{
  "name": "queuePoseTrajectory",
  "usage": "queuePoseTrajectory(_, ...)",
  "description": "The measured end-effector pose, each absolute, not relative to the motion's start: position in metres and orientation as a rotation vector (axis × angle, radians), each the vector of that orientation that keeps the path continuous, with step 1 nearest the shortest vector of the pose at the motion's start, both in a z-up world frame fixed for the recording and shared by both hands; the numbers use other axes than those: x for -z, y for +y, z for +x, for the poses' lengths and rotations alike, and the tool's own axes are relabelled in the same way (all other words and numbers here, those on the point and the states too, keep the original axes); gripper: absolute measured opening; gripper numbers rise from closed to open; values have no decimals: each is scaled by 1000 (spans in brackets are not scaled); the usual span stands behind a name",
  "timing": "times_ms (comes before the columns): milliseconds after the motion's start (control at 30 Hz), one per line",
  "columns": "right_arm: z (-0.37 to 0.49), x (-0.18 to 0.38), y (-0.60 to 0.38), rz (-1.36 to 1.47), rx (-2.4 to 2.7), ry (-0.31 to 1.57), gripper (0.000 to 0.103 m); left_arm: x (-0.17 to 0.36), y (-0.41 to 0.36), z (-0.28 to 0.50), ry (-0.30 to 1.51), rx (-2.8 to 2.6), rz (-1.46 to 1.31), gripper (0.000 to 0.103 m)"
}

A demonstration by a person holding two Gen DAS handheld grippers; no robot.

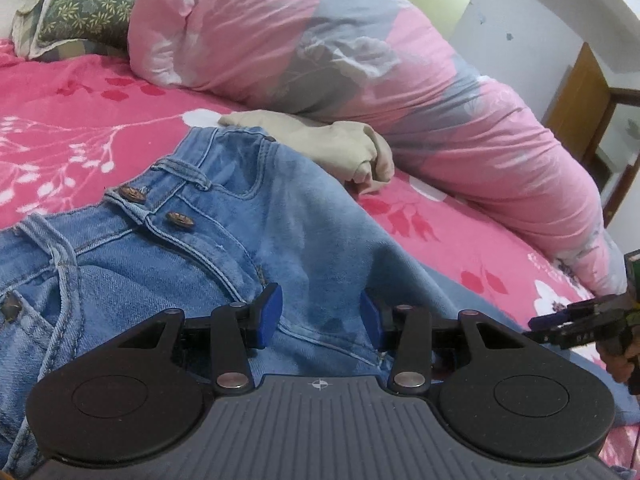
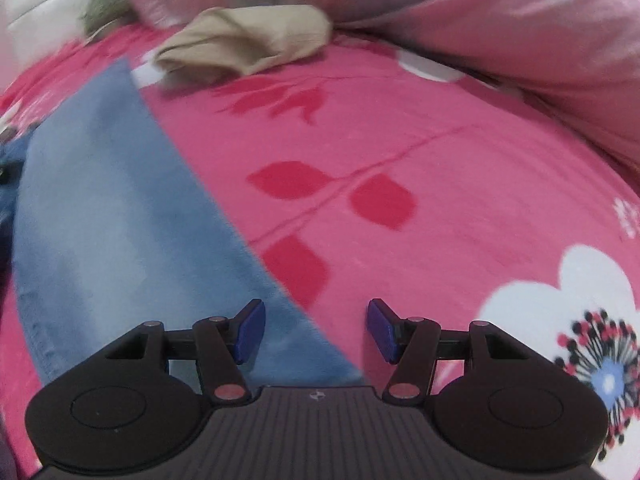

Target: Fold clothes

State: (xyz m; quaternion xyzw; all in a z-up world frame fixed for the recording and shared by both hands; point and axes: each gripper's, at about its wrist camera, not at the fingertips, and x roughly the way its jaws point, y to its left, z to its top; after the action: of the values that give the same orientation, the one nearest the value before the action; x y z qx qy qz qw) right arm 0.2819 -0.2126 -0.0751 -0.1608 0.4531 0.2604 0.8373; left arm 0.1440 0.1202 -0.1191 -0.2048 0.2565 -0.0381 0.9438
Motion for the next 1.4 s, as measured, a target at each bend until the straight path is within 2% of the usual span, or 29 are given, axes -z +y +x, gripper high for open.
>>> queuePoseTrajectory(33, 279, 76, -210, -355, -551, 963, 54, 119, 120, 144, 523, 77, -416, 43)
queuePoseTrajectory(67, 277, 76, -208, -368, -549, 965, 43, 120, 120, 144, 522, 76, -413, 43)
queuePoseTrajectory(100, 274, 77, -206, -384, -545, 964, 24, 120, 119, 144, 521, 75, -411, 43)
queuePoseTrajectory(167, 266, 75, -197, -459, -520, 936, 4, 119, 119, 143, 520, 74, -406, 43)
queuePoseTrajectory(233, 257, 70, -190, -525, -492, 897, 1, 119, 119, 143, 519, 73, -404, 43)
queuePoseTrajectory(467, 275, 50, -200, -625, -248, 775, 1, 117, 125, 143, 525, 69, -433, 43)
queuePoseTrajectory(633, 308, 76, -203, -597, -155, 789, 3, 120, 129, 147, 547, 55, -451, 43)
queuePoseTrajectory(733, 315, 98, -200, -633, -112, 781, 17, 121, 130, 146, 548, 53, -458, 43)
queuePoseTrajectory(767, 313, 99, -200, -645, -99, 760, 24, 121, 131, 146, 549, 52, -460, 43)
queuePoseTrajectory(800, 311, 96, -202, -636, -89, 752, 36, 121, 132, 146, 549, 50, -463, 43)
queuePoseTrajectory(867, 309, 81, -218, -548, -56, 756, 48, 121, 133, 146, 549, 46, -468, 43)
queuePoseTrajectory(1100, 276, 8, -248, -199, -80, 681, 48, 118, 136, 144, 534, 12, -466, 43)
queuePoseTrajectory(1233, 265, -6, -186, -173, -331, 661, 43, 112, 143, 135, 477, -68, -462, 43)
queuePoseTrajectory(1400, 268, 4, -56, -276, -673, 632, 42, 106, 158, 123, 422, -187, -476, 43)
